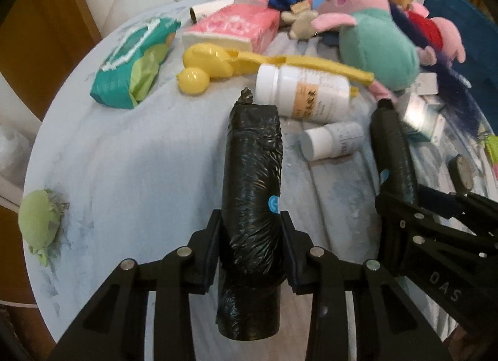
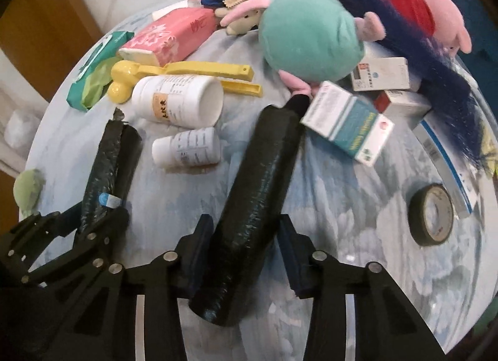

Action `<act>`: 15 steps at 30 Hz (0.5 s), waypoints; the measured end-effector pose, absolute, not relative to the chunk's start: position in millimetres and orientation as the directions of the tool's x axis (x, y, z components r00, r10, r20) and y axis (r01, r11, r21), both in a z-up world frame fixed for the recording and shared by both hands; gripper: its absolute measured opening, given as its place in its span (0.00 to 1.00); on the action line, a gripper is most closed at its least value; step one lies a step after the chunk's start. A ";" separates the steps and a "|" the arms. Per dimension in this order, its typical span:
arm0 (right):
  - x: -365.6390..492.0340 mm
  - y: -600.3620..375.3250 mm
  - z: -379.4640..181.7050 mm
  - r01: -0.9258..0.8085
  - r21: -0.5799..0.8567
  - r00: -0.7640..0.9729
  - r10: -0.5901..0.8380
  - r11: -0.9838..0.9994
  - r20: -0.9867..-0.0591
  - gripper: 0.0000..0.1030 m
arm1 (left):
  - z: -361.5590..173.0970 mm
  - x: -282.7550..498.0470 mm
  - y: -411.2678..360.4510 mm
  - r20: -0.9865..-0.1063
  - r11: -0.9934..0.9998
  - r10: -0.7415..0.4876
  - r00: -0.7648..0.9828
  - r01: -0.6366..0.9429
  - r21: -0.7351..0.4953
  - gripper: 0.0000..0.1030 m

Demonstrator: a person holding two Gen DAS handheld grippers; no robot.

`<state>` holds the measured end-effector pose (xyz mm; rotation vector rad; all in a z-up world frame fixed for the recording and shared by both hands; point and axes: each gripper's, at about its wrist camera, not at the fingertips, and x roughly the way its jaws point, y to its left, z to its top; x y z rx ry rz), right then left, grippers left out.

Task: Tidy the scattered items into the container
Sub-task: 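Grasp the black rolled bag with the left gripper while the right gripper grasps another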

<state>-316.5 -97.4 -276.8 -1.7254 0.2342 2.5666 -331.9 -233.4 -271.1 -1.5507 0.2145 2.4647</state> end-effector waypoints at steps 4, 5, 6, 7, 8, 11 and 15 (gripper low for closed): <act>-306.6 -94.9 -256.0 -0.113 0.105 -0.418 -0.048 -0.988 -0.907 0.36 | -245.6 -322.6 -233.5 -0.877 -0.964 0.129 -0.463 -0.267 -0.001 0.33; -304.5 -94.0 -248.1 -0.110 0.104 -0.432 -0.047 -0.988 -0.901 0.35 | -237.4 -321.0 -233.2 -0.869 -0.963 0.135 -0.475 -0.268 -0.003 0.33; -302.5 -92.9 -240.2 -0.108 0.103 -0.446 -0.044 -0.989 -0.894 0.33 | -230.8 -319.7 -233.3 -0.863 -0.963 0.140 -0.486 -0.269 -0.005 0.33; -301.1 -91.5 -232.3 -0.107 0.101 -0.458 -0.042 -0.989 -0.888 0.32 | -226.1 -319.0 -233.8 -0.857 -0.963 0.146 -0.494 -0.271 -0.008 0.33; -299.6 -90.1 -224.4 -0.106 0.100 -0.471 -0.039 -0.989 -0.881 0.31 | -219.1 -318.5 -233.5 -0.850 -0.962 0.153 -0.504 -0.273 -0.011 0.33; -294.0 -82.5 -207.2 -0.108 0.089 -0.489 -0.025 -0.990 -0.872 0.29 | -203.2 -314.4 -229.7 -0.836 -0.960 0.168 -0.523 -0.278 -0.020 0.33; -287.1 -72.2 -192.1 -0.110 0.074 -0.500 -0.009 -0.991 -0.866 0.28 | -190.3 -315.4 -220.9 -0.823 -0.958 0.183 -0.537 -0.284 -0.028 0.33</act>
